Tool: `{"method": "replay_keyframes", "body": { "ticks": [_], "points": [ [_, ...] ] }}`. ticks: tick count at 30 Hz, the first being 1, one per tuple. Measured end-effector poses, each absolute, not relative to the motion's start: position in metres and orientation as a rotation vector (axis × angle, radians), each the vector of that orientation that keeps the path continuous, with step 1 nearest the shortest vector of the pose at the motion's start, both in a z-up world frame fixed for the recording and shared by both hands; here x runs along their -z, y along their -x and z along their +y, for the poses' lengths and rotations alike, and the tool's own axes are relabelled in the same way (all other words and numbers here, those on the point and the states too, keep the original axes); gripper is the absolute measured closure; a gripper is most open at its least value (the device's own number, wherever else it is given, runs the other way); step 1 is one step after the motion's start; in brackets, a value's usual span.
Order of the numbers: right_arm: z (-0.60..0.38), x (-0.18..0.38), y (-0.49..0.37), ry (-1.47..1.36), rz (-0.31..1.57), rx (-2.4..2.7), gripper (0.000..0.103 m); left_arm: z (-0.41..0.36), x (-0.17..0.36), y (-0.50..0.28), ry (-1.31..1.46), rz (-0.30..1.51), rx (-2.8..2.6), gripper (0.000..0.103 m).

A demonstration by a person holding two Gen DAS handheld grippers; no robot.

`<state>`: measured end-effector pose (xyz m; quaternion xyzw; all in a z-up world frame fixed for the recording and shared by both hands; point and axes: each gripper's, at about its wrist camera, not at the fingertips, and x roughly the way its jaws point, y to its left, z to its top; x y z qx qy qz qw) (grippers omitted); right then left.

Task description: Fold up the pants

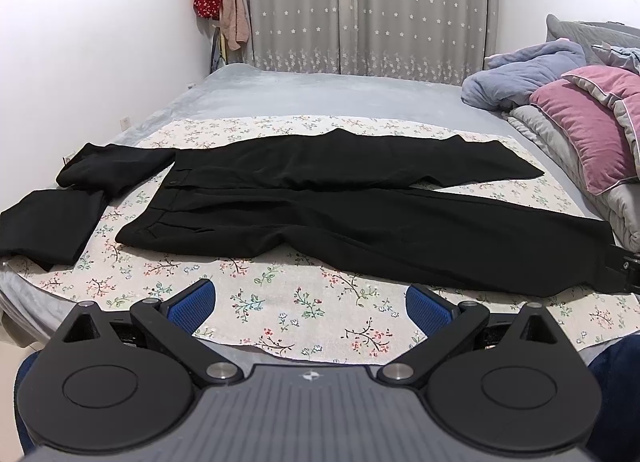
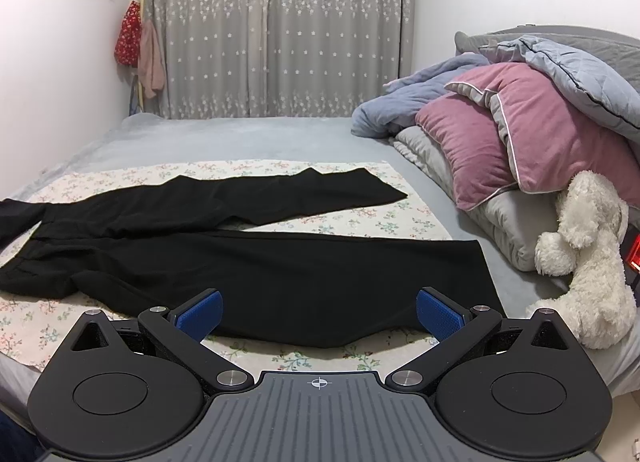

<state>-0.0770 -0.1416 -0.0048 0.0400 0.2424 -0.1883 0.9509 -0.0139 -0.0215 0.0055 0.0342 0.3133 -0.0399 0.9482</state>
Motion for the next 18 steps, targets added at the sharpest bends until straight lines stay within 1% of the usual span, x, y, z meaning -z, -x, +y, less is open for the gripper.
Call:
{"method": "replay_keyframes", "body": {
  "ticks": [18],
  "points": [
    [-0.145,0.02,0.068,-0.078,0.535,0.381,0.0,-0.012,-0.001,-0.006,-0.082,0.654,0.066,0.0]
  ]
}}
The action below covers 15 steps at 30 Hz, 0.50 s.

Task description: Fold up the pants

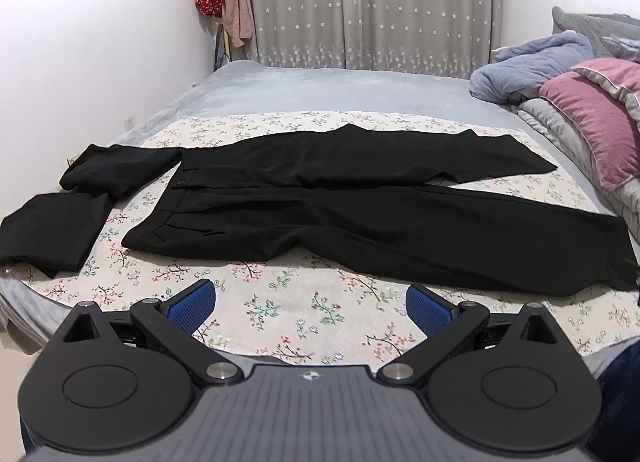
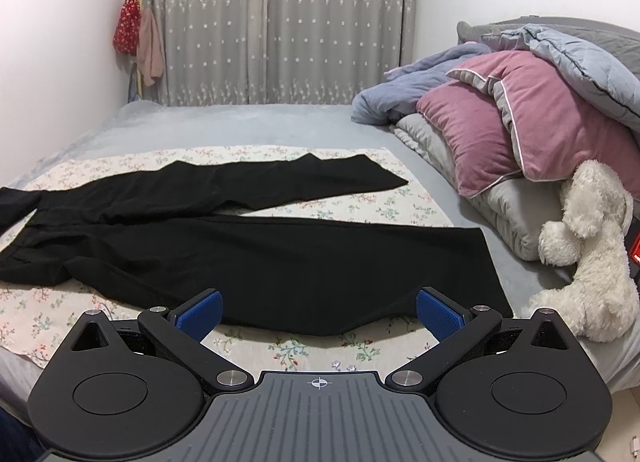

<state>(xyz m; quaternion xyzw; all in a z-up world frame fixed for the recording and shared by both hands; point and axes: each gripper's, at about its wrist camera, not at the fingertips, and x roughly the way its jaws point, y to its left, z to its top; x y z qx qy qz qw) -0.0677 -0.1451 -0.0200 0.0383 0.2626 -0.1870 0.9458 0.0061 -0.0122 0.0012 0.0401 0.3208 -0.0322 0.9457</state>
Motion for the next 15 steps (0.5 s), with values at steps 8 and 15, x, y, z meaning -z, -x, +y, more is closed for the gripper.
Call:
{"method": "replay_keyframes", "body": {
  "ticks": [8,15],
  "points": [
    [-0.175,0.055,0.05,-0.195,0.564,0.368,0.0,0.086,0.009,-0.087,0.196,0.735,-0.061,0.0],
    [-0.208,0.094,0.019,-0.405,0.652,0.35,0.0,0.181,0.041,-0.153,0.548,0.838,-0.249,0.0]
  ]
}}
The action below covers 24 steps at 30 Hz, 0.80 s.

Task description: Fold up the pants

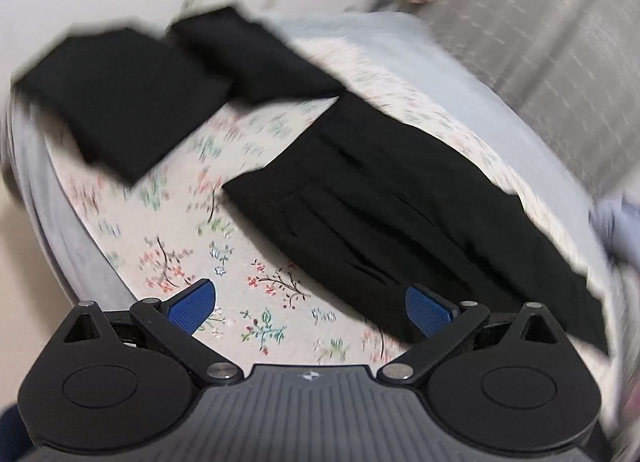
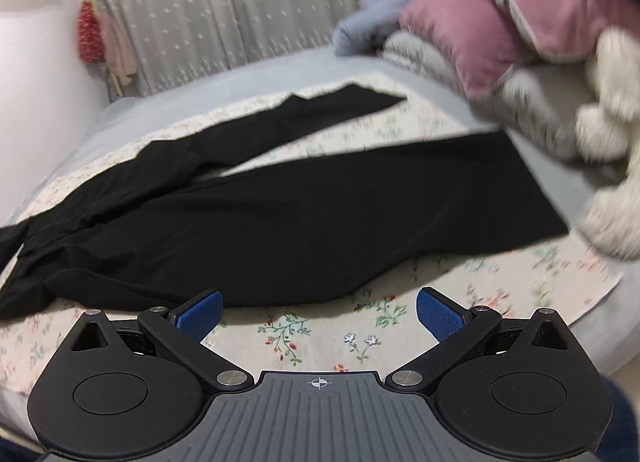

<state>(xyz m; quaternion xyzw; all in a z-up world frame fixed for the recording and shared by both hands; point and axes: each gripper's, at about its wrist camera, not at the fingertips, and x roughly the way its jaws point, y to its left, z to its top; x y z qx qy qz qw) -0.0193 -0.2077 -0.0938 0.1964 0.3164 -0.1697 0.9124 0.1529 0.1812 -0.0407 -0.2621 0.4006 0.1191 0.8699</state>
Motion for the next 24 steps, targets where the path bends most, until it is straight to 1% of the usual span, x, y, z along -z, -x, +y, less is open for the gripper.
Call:
{"method": "replay_keyframes", "body": {
  "ticks": [2,3,5,8,10,13,14,15,16,17,19,20,22,23,24],
  "points": [
    [-0.219,0.102,0.01,-0.518,0.674,0.327,0.0,0.196,0.06,-0.171,0.632,0.886,-0.259,0.0],
    [-0.224,0.105,0.007,-0.571,0.681,0.325,0.0,0.2,0.067,-0.18,0.657,0.907,-0.265,0.004],
    [-0.233,0.114,-0.002,-0.658,0.711,0.331,0.0,0.207,0.082,-0.198,0.708,0.935,-0.298,0.008],
    [-0.236,0.121,-0.01,-0.701,0.735,0.324,0.0,0.214,0.099,-0.222,0.745,0.942,-0.358,0.008],
    [-0.237,0.127,-0.013,-0.725,0.746,0.331,0.0,0.21,0.109,-0.237,0.733,0.986,-0.394,0.009],
    [-0.24,0.14,-0.014,-0.766,0.764,0.34,0.0,0.2,0.119,-0.252,0.692,0.976,-0.428,0.018],
    [-0.239,0.141,-0.014,-0.758,0.759,0.344,0.0,0.196,0.119,-0.254,0.657,0.946,-0.433,0.031],
    [-0.238,0.141,-0.015,-0.745,0.756,0.345,0.0,0.193,0.119,-0.256,0.625,0.92,-0.428,0.06],
    [-0.236,0.14,-0.016,-0.729,0.754,0.348,0.0,0.192,0.119,-0.257,0.603,0.908,-0.413,0.079],
    [-0.235,0.139,-0.017,-0.717,0.747,0.35,0.0,0.193,0.12,-0.258,0.608,0.912,-0.409,0.095],
    [-0.237,0.14,-0.02,-0.711,0.72,0.348,0.001,0.201,0.118,-0.255,0.647,0.895,-0.4,0.097],
    [-0.239,0.141,-0.02,-0.72,0.703,0.354,0.006,0.206,0.115,-0.252,0.663,0.883,-0.402,0.098],
    [-0.246,0.142,-0.02,-0.737,0.677,0.37,0.021,0.222,0.106,-0.24,0.711,0.832,-0.421,0.098],
    [-0.249,0.142,-0.02,-0.746,0.669,0.375,0.043,0.231,0.101,-0.233,0.741,0.799,-0.428,0.098],
    [-0.253,0.143,-0.018,-0.766,0.666,0.375,0.069,0.242,0.098,-0.228,0.781,0.773,-0.423,0.098]
  ]
}}
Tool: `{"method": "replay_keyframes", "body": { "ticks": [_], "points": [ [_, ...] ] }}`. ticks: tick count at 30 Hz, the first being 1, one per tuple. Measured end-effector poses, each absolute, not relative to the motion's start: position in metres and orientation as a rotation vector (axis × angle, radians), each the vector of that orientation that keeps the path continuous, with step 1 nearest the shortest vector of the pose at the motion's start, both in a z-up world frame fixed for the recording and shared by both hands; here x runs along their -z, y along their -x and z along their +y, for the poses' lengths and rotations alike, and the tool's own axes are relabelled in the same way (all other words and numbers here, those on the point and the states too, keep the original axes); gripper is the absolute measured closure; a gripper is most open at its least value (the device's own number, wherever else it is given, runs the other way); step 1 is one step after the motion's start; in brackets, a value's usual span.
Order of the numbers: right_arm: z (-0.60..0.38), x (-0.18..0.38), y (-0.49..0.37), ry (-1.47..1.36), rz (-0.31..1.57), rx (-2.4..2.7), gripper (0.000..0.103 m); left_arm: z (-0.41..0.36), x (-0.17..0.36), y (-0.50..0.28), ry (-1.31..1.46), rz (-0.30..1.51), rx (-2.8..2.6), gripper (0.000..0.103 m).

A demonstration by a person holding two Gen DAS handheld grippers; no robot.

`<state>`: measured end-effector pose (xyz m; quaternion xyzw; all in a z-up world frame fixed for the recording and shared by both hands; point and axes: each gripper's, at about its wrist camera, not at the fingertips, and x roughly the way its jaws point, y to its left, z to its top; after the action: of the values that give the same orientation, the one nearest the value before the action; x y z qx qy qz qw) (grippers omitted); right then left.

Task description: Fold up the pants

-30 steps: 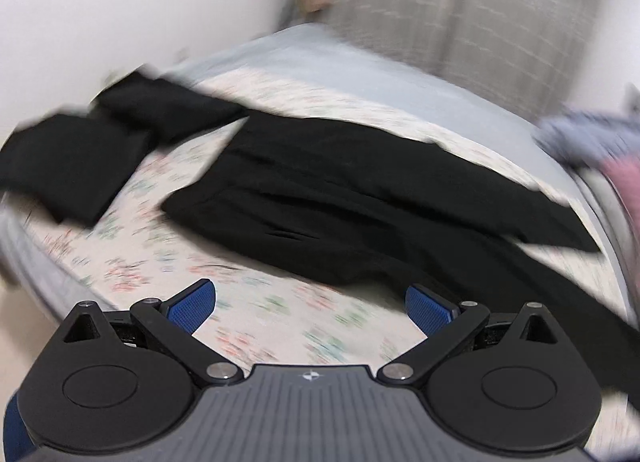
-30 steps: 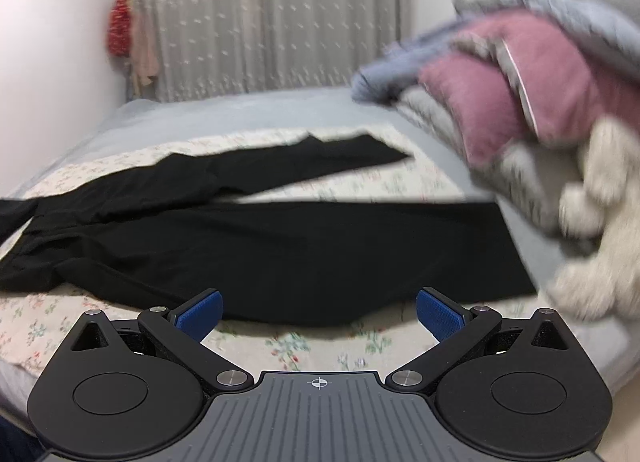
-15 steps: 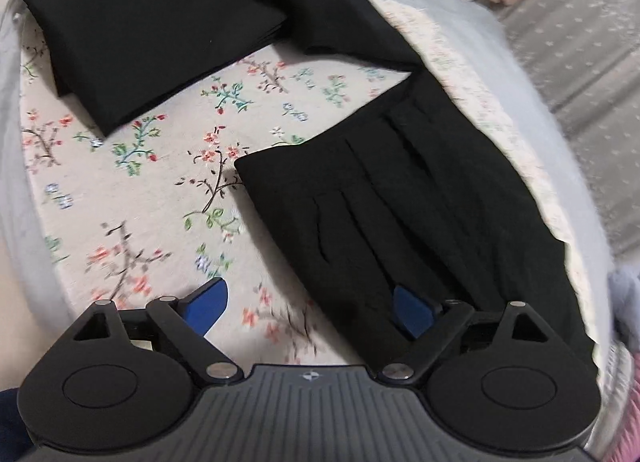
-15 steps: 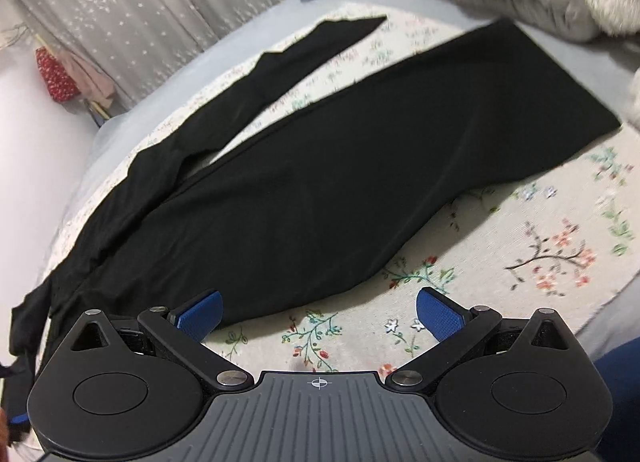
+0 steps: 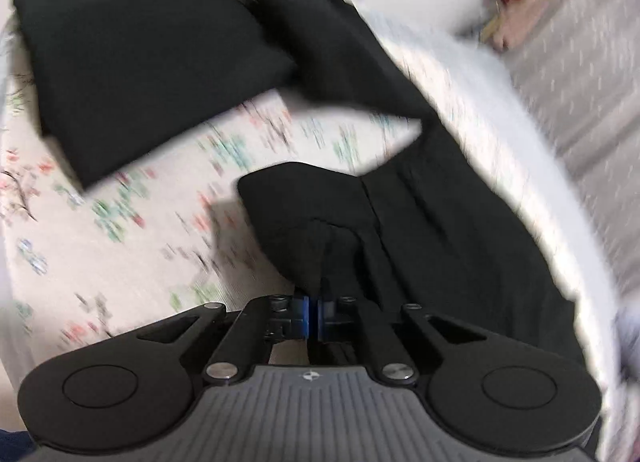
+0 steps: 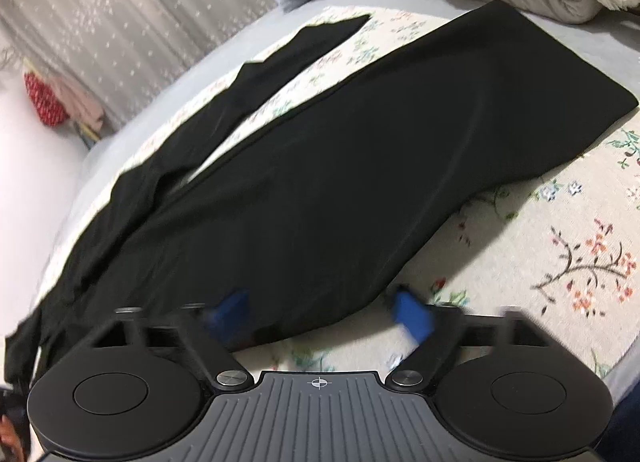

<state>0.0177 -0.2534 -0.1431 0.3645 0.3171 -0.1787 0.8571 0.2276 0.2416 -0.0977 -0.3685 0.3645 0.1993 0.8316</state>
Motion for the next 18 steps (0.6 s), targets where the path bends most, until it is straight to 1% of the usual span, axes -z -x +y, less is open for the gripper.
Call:
{"method": "replay_keyframes", "body": {
  "ticks": [1,3,4,7,13,16,18],
  "points": [
    [-0.257,0.145,-0.015,-0.803,0.661,0.369,0.078,0.252,0.096,-0.221,0.822,0.752,-0.408,0.098],
    [-0.261,0.148,-0.008,-0.854,0.65,0.344,0.085,0.261,0.095,-0.212,0.83,0.748,-0.391,0.098],
    [-0.26,0.149,-0.007,-0.848,0.65,0.346,0.086,0.267,0.096,-0.208,0.841,0.754,-0.39,0.098],
    [-0.252,0.144,-0.002,-0.807,0.638,0.338,0.088,0.278,0.099,-0.201,0.866,0.761,-0.394,0.098],
    [-0.248,0.136,-0.006,-0.742,0.648,0.382,0.088,0.274,0.1,-0.186,0.877,0.777,-0.402,0.098],
    [-0.253,0.136,0.0,-0.751,0.644,0.408,0.088,0.282,0.098,-0.176,0.968,0.75,-0.391,0.098],
    [-0.253,0.136,0.001,-0.74,0.645,0.412,0.088,0.282,0.093,-0.174,0.951,0.737,-0.398,0.098]
  ]
}}
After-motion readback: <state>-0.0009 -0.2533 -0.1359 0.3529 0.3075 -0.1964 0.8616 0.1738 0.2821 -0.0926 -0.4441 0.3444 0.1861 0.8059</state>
